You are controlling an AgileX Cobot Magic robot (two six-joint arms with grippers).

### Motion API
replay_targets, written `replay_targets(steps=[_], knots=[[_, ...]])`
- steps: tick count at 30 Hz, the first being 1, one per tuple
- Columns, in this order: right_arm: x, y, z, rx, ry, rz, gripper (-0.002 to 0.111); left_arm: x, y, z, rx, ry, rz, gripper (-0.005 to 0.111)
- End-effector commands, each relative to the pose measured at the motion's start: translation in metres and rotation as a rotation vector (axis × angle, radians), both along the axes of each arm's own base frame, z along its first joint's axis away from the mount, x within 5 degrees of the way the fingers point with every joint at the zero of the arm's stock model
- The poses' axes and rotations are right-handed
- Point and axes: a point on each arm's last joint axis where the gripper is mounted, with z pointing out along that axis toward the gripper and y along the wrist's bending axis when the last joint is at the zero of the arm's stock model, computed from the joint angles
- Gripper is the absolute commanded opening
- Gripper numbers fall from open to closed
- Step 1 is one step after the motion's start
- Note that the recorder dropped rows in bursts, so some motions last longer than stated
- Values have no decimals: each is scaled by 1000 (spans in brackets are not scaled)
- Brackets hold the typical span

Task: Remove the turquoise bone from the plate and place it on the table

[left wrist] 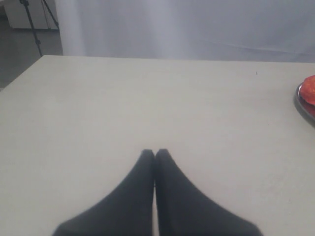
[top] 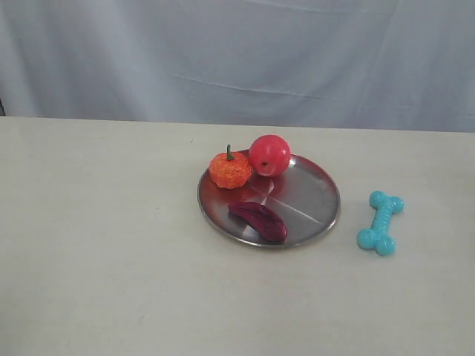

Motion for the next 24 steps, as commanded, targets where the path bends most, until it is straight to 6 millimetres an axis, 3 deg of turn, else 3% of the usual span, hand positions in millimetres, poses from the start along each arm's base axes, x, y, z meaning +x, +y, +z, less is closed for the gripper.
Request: replay_targets(steps=[1,5,11,17,24], knots=[[-56,25,13,-53,-288,34,0,0,0,0,-5,-4,-7,0],[-112,43,5,-95,-490,64,0,0,0,0,-5,-4,-7,0],[-172,59,-29,-190,-648,85,0,0,0,0,-5,-4,-7,0],[-209,68,-59,-208,-730,85,0,0,0,0,-5,-4,-7,0],[-226,72,-89,-179,-763,84,0,0,0,0,-5,-4,-7,0]])
